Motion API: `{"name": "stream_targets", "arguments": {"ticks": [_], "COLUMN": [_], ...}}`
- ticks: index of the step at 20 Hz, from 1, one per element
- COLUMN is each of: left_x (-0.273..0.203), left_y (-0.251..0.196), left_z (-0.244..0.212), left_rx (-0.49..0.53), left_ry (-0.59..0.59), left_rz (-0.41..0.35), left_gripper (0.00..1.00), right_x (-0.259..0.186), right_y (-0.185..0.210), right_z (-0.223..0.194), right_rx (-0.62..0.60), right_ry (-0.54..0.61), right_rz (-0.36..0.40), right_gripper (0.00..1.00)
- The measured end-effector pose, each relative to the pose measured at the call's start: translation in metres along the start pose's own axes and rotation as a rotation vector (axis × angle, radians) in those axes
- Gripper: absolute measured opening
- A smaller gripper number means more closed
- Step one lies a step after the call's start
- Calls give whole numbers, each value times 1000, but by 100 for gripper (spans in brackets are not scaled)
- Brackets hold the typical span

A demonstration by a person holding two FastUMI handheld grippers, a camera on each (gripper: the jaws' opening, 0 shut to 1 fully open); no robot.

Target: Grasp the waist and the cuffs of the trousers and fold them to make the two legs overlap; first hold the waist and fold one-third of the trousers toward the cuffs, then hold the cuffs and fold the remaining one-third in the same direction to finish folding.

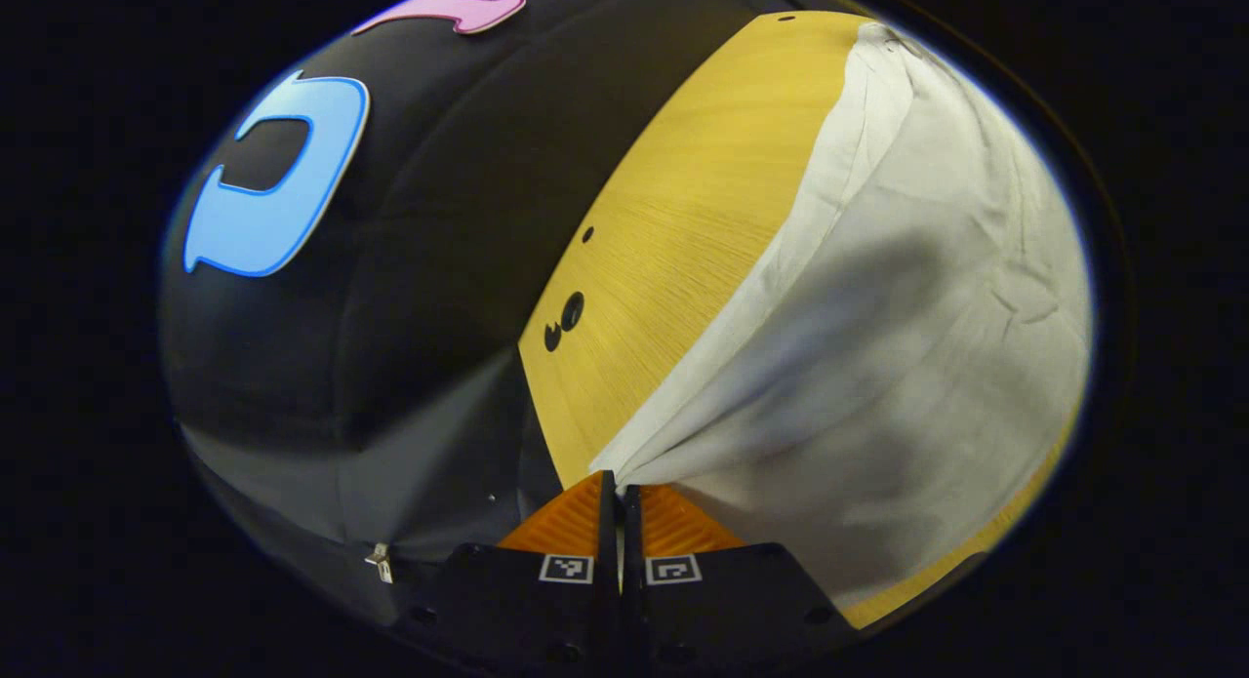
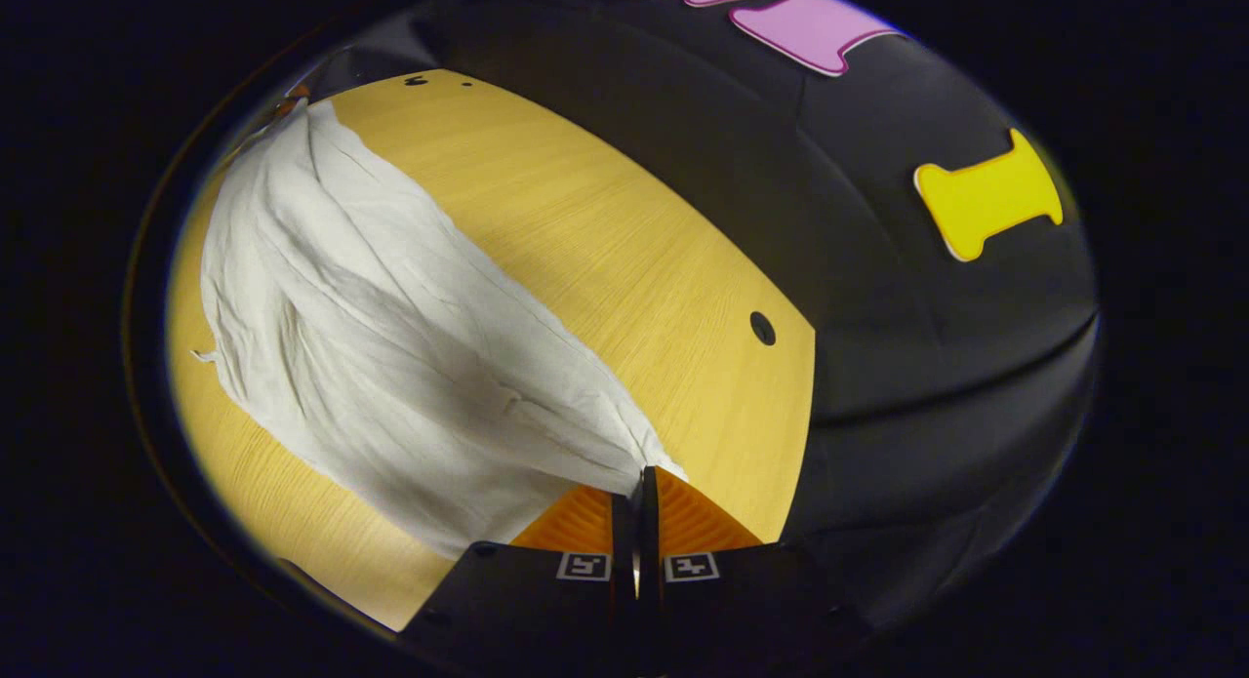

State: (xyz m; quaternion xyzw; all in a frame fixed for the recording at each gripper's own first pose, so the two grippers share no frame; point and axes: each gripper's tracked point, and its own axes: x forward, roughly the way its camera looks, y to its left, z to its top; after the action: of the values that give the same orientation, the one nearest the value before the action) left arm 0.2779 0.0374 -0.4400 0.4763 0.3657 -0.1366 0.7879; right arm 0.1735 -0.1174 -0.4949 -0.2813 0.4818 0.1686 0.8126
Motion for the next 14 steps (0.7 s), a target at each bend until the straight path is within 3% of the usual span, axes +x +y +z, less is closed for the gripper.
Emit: {"name": "stream_targets", "arguments": {"ticks": [6, 9, 10, 13, 14], "left_x": [30, 29, 31, 28, 28], "left_y": [-24, -25, -24, -24, -21], "left_z": [-18, -15, -16, -17, -18], "left_rx": [-134, -95, -80, -62, -58], "left_ry": [164, 213, 230, 256, 262], "left_rz": [-169, -194, -199, -184, -177], "left_gripper": [5, 5, 5, 5, 5], "right_x": [50, 66, 68, 67, 67], "right_y": [0, 2, 1, -1, -2], "right_z": [-6, -6, -3, -4, -4], "right_rx": [236, 267, 282, 326, 358], "right_ry": [138, 198, 202, 205, 201], "right_rz": [141, 171, 174, 191, 203], "right_gripper": [5, 5, 0, 15, 24]}}
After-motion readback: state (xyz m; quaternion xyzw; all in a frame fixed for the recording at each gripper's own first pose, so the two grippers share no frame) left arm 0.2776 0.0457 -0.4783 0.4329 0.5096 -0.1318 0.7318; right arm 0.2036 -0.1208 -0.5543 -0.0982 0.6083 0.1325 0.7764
